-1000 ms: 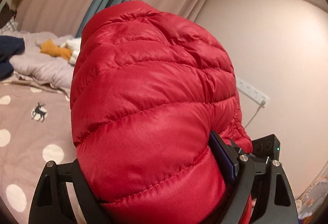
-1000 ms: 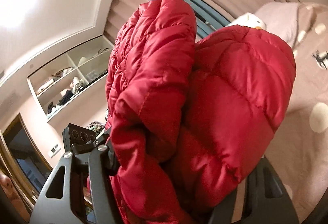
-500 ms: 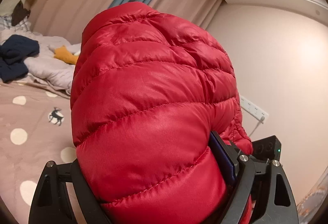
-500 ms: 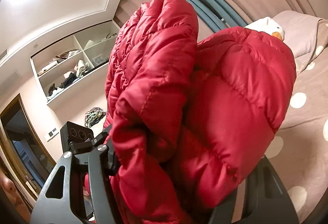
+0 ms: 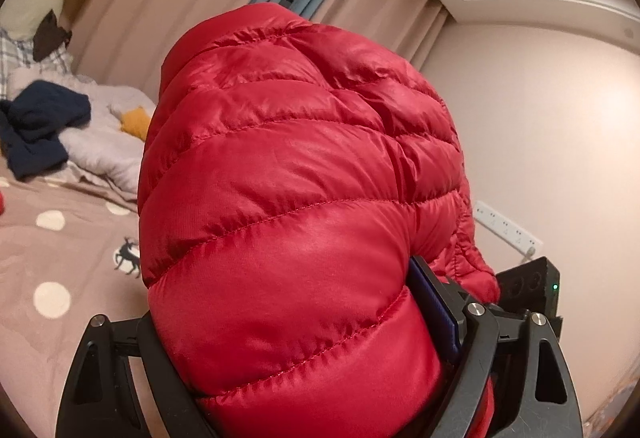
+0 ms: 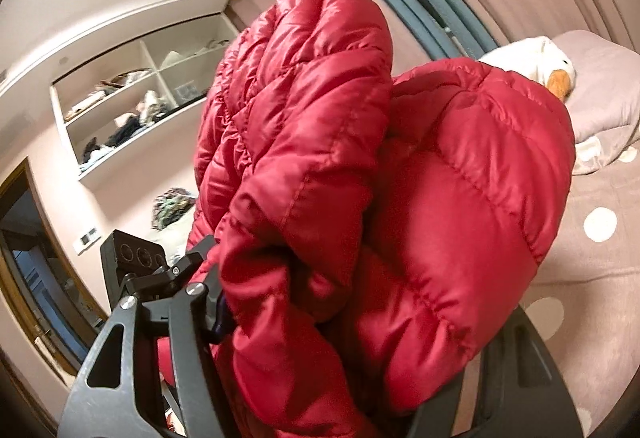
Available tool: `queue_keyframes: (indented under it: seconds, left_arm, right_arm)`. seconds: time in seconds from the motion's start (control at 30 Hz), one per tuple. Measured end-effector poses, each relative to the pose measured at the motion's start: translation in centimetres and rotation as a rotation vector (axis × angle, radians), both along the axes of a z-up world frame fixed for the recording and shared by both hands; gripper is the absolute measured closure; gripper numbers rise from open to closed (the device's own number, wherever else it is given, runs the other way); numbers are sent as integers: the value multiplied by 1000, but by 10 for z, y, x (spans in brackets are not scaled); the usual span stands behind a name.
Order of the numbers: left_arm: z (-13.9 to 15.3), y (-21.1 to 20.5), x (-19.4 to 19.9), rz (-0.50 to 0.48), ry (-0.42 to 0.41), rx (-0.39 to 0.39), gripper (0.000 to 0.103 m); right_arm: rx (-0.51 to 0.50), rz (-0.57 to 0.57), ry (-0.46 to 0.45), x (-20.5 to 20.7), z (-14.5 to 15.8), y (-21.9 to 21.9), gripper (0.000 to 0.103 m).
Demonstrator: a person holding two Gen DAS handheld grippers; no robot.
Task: Fold large clothes
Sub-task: 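Lower the folded jacket onto the bed and open both tools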
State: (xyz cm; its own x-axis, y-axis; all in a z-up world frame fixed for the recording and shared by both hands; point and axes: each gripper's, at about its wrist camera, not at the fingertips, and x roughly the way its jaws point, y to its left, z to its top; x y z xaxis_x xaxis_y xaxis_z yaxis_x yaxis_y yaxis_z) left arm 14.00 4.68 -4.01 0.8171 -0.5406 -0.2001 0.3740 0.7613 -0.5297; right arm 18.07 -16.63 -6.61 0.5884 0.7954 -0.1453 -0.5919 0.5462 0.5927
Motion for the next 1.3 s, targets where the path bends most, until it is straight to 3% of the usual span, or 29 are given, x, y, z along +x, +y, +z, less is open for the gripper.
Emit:
queue_keyframes:
  seconds: [0.1, 0.27, 0.4, 0.43, 0.47, 0.5, 0.57, 0.67, 0.77, 0.87, 0.93, 1.03, 1.1, 1.2, 1.3]
  left_arm:
    - [-19, -1, 27, -15, 31, -17, 15]
    - [-71, -12, 87, -18, 163, -6, 15]
    - [-149, -23, 134, -9, 394, 42, 15]
    - [-174, -30, 144, 8, 476, 102, 13]
    - [-195, -36, 148, 26, 524, 164, 4]
    - [-201, -36, 143, 34, 499, 172, 3]
    - [-197, -34, 136, 23, 473, 166, 3]
    - [-174, -19, 122, 82, 524, 154, 3]
    - [-137, -9, 88, 211, 423, 175, 3]
    - [-103, -23, 55, 282, 288, 300, 3]
    - [-96, -36, 38, 335, 245, 399, 4]
    - [-100, -42, 55, 345, 298, 468, 22]
    - [-113, -43, 67, 336, 373, 472, 27]
    - [-144, -33, 87, 335, 463, 420, 27]
    - [-136, -29, 84, 351, 486, 375, 27]
  right_arm:
    - [-20, -46, 40, 24, -12, -4, 38]
    - [-75, -123, 169, 77, -56, -10, 38]
    - [-161, -179, 363, 118, -120, -15, 35]
    - [-222, -218, 425, 127, -143, -16, 35]
    - [-280, -254, 484, 133, -161, -17, 35]
    - [-327, -272, 565, 139, -179, -18, 29]
    - [-291, -264, 633, 138, -193, -24, 24]
    - [-366, -324, 551, 123, -163, -25, 23]
    - [-460, -424, 428, 97, -130, -22, 19]
    - [-510, -508, 325, 78, -106, -23, 19]
    - [-517, -540, 267, 66, -94, -29, 24]
    - [-524, -535, 215, 55, -83, -29, 42]
    - [-550, -502, 216, 66, -86, -21, 55]
    - [-648, -465, 344, 93, -123, -7, 76]
    - [-653, -407, 463, 108, -154, -7, 79]
